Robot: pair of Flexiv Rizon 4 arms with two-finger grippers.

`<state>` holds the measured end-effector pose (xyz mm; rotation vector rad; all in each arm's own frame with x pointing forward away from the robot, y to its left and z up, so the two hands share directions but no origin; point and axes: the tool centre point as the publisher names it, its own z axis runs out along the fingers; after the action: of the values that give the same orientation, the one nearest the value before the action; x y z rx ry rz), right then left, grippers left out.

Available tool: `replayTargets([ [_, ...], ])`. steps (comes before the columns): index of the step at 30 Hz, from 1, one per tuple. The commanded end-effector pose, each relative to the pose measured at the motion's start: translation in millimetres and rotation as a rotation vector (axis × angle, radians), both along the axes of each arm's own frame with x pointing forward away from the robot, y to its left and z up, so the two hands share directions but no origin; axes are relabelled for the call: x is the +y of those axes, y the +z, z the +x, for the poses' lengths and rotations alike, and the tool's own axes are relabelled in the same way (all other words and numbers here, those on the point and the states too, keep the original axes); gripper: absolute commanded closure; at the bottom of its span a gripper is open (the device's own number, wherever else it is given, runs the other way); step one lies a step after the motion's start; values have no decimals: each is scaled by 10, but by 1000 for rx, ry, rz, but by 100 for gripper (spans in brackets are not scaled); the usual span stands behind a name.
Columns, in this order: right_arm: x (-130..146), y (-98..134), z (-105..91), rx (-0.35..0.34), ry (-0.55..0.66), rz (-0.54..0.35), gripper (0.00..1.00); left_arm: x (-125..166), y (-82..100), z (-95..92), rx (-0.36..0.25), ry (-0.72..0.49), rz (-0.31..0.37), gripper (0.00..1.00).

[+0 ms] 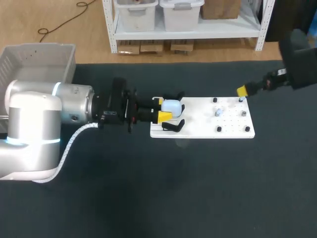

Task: Pick up each earbud case from the left stands, insert the matching earbuds, close the lid, and place the case in the box.

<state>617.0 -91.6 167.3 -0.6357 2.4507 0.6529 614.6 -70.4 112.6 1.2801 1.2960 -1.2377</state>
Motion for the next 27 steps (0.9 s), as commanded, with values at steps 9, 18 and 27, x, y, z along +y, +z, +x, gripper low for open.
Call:
replayTargets([
  [9, 563, -86, -119, 66, 66, -56, 0, 43, -93, 91, -4, 14, -9, 100],
  [18, 720, -149, -222, 84, 97, -74, 0, 16, -97, 96, -23, -14, -16, 100],
  [27, 783, -220, -328, 100, 124, -113, 0, -35, -98, 93, -37, -59, -16, 100],
])
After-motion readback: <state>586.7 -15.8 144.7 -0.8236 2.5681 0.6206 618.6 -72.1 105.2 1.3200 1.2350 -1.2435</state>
